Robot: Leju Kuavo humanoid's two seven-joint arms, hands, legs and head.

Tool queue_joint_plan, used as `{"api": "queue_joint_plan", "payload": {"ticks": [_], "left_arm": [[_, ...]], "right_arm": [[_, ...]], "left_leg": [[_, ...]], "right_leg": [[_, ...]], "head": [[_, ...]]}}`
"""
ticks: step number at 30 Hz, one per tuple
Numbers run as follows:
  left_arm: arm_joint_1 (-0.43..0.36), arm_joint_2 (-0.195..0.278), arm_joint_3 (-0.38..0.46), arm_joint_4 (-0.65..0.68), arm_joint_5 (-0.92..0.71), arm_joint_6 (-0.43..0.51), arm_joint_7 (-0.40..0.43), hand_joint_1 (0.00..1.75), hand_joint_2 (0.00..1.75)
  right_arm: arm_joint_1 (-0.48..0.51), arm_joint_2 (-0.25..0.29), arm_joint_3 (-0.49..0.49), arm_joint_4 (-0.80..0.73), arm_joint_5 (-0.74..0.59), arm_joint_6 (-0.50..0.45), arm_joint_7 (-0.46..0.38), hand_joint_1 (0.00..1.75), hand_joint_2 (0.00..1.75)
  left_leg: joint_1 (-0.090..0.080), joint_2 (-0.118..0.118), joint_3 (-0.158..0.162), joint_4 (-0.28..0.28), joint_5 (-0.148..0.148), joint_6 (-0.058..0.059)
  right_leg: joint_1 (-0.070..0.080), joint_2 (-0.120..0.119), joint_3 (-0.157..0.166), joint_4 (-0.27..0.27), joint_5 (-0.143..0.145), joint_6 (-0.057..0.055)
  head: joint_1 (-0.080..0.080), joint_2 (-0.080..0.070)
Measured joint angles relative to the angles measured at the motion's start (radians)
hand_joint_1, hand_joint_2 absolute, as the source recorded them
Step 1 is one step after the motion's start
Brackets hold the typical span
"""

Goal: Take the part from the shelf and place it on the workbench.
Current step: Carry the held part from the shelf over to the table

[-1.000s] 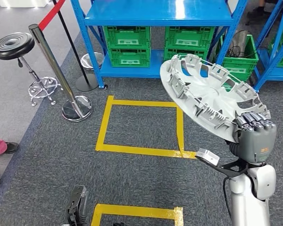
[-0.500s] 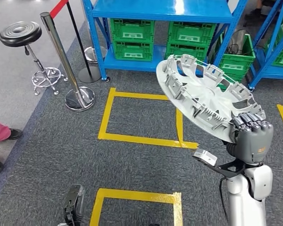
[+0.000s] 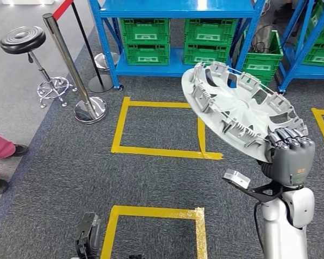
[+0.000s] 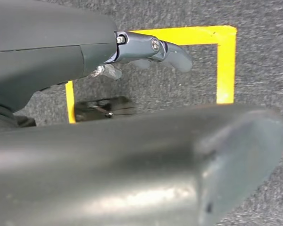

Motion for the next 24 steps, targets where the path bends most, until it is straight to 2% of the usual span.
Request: {"api": "queue_joint_plan", "payload": {"ticks": [1, 2, 4, 5, 6, 9, 11, 12, 14, 15, 16, 17, 19, 20, 21, 22, 24], "left_arm": [[0.0, 0.0, 0.0, 0.0, 0.0, 0.0, 0.0, 0.0, 0.0], [0.0, 0.0, 0.0, 0.0, 0.0, 0.0, 0.0, 0.0, 0.0], [0.0, 0.0, 0.0, 0.0, -0.001, 0.0, 0.0, 0.0, 0.0], [-0.001, 0.0, 0.0, 0.0, -0.002, 0.0, 0.0, 0.0, 0.0], [-0.001, 0.001, 0.0, 0.0, -0.002, 0.0, 0.0, 0.0, 0.0], [-0.001, 0.002, 0.0, 0.0, -0.003, 0.0, 0.0, 0.0, 0.0], [-0.004, 0.002, 0.0, 0.0, -0.003, 0.0, 0.0, 0.0, 0.0], [-0.004, 0.001, 0.0, 0.0, -0.003, 0.0, 0.0, 0.0, 0.0], [-0.005, -0.001, 0.0, 0.0, -0.003, -0.001, 0.0, 0.0, 0.0], [-0.004, -0.002, 0.0, 0.0, -0.003, -0.001, 0.0, 0.0, 0.0], [-0.003, -0.002, 0.0, 0.0, -0.003, -0.002, 0.0, 0.0, 0.0], [-0.003, -0.003, 0.0, 0.0, -0.003, -0.002, 0.0, 0.0, 0.0], [-0.003, -0.004, 0.0, 0.0, -0.003, 0.0, 0.0, 0.0, 0.0], [-0.003, -0.005, 0.0, 0.0, -0.003, 0.001, 0.0, 0.0, 0.0], [-0.004, -0.006, 0.001, 0.0, -0.003, 0.001, 0.0, 0.0, 0.0], [-0.004, -0.006, 0.001, 0.0, -0.003, 0.001, 0.0, 0.0, 0.0], [-0.002, -0.006, 0.001, 0.0, -0.003, 0.002, -0.001, 0.0, 0.0]], "right_arm": [[0.001, 0.0, 0.0, 0.0, 0.0, 0.0, 0.0, 1.75, 1.75], [0.001, 0.0, 0.0, 0.0, 0.0, 0.0, 0.0, 1.75, 1.75], [0.001, 0.0, 0.0, 0.0, 0.0, 0.0, 0.0, 1.75, 1.75], [0.0, 0.0, 0.0, 0.0, 0.0, 0.0, 0.0, 1.75, 1.75], [-0.001, 0.0, 0.0, 0.0, 0.0, 0.0, 0.0, 1.75, 1.75], [-0.003, 0.001, 0.0, 0.001, 0.0, 0.0, 0.0, 1.75, 1.75], [-0.003, 0.001, 0.0, 0.001, 0.0, 0.0, 0.0, 1.75, 1.75], [-0.004, 0.001, 0.0, 0.001, -0.001, 0.0, 0.0, 1.75, 1.75], [-0.003, 0.002, 0.0, 0.002, -0.002, 0.0, 0.0, 1.75, 1.75], [-0.003, 0.002, 0.001, 0.003, -0.002, 0.0, 0.0, 1.75, 1.75], [-0.002, 0.002, 0.001, 0.005, -0.002, 0.0, 0.0, 1.75, 1.75], [-0.002, 0.002, 0.0, 0.007, -0.002, 0.0, 0.0, 1.75, 1.75], [-0.003, 0.002, 0.0, 0.009, -0.001, 0.0, 0.0, 1.75, 1.75], [-0.005, 0.002, 0.0, 0.01, -0.001, 0.0, 0.0, 1.75, 1.75], [-0.006, 0.002, 0.0, 0.01, -0.001, 0.0, 0.0, 1.75, 1.75], [-0.007, 0.002, 0.0, 0.011, 0.0, 0.0, 0.0, 1.75, 1.75], [-0.006, 0.002, -0.001, 0.012, 0.001, 0.0, 0.0, 1.75, 1.75]], "left_leg": [[0.002, 0.0, 0.006, 0.015, 0.004, 0.0], [0.003, 0.0, 0.03, -0.011, 0.024, 0.001], [0.002, -0.002, 0.111, -0.136, 0.071, 0.011], [-0.001, -0.004, 0.144, -0.194, 0.083, 0.018], [-0.003, -0.006, 0.164, -0.232, 0.087, 0.024], [-0.007, -0.005, 0.171, -0.264, 0.087, 0.038], [-0.003, -0.003, 0.174, -0.282, 0.094, 0.052], [-0.001, -0.002, 0.174, -0.288, 0.098, 0.058], [-0.004, -0.002, 0.168, -0.289, 0.102, 0.064], [-0.005, -0.002, 0.166, -0.289, 0.103, 0.065], [-0.006, -0.002, 0.165, -0.288, 0.104, 0.066], [-0.007, -0.002, 0.164, -0.286, 0.105, 0.066], [-0.007, -0.003, 0.163, -0.278, 0.103, 0.063], [-0.009, -0.003, 0.159, -0.271, 0.103, 0.059], [-0.01, -0.003, 0.154, -0.266, 0.103, 0.054], [-0.012, -0.003, 0.148, -0.262, 0.106, 0.048], [-0.012, -0.004, 0.14, -0.26, 0.112, 0.036]], "right_leg": [[0.0, 0.001, -0.007, 0.003, 0.003, 0.001], [0.0, 0.001, -0.013, 0.007, 0.004, 0.002], [0.0, 0.001, -0.019, 0.013, 0.003, 0.006], [0.001, 0.001, -0.022, 0.015, 0.004, 0.009], [0.0, 0.001, -0.025, 0.015, 0.006, 0.015], [-0.003, 0.001, -0.032, 0.01, 0.012, 0.034], [-0.002, 0.002, -0.052, 0.041, -0.014, 0.042], [-0.002, 0.004, -0.076, 0.088, -0.041, 0.045], [-0.002, 0.005, -0.141, 0.224, -0.098, 0.049], [-0.002, 0.005, -0.168, 0.277, -0.112, 0.051], [-0.002, 0.005, -0.178, 0.296, -0.105, 0.052], [-0.002, 0.005, -0.168, 0.272, -0.078, 0.052], [-0.003, 0.004, -0.107, 0.142, -0.008, 0.05], [-0.003, 0.005, -0.076, 0.08, 0.012, 0.048], [-0.002, 0.005, -0.059, 0.042, 0.021, 0.044], [-0.001, 0.007, -0.054, 0.029, 0.019, 0.039], [0.0, 0.008, -0.058, 0.027, 0.026, 0.025]], "head": [[0.0, 0.0], [0.0, 0.0], [0.0, 0.0], [0.001, 0.0], [0.0, 0.0], [-0.002, 0.0], [0.001, 0.0], [0.002, 0.0], [0.003, 0.0], [0.003, 0.0], [0.003, 0.0], [0.003, 0.0], [0.003, 0.0], [0.003, 0.0], [0.002, 0.0], [0.002, 0.0], [0.001, 0.0]]}}
